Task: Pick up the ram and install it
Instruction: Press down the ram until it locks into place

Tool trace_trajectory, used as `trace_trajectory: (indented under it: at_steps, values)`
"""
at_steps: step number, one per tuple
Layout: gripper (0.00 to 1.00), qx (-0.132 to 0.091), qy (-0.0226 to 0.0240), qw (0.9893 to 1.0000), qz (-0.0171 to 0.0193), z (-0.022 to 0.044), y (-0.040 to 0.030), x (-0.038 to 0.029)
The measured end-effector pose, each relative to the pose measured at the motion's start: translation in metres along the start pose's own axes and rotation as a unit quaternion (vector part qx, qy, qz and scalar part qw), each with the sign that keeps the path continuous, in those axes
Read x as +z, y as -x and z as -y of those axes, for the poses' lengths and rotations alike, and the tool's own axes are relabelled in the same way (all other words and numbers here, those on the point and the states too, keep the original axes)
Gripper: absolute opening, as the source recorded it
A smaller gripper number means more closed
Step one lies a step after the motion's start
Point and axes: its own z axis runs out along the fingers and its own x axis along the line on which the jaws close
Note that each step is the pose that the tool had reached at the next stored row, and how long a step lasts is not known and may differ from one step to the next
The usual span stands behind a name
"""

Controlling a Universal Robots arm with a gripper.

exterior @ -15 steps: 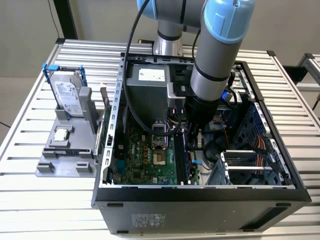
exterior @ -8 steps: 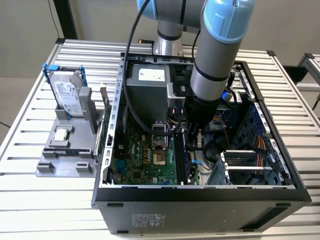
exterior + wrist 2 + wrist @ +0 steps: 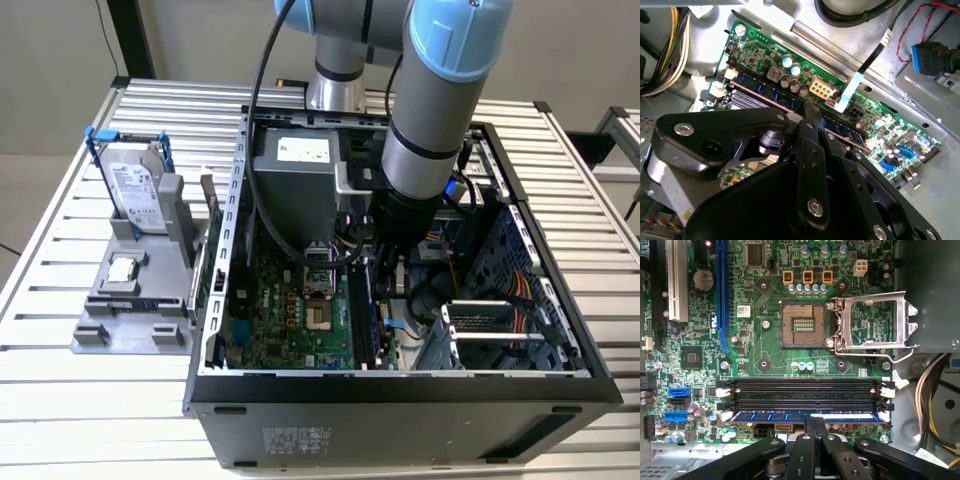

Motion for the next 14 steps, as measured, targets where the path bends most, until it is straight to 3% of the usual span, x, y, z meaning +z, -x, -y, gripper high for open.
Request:
trace_trajectory:
  at_steps: [3,14]
  values:
    - [0.0,0.0,0.0004,1.0,0.0,-0.0002,-0.0002,-0.0089]
    - [0.0,0.0,0.0021,1.0,-0.0009,-0.0006,-0.0006,-0.0268]
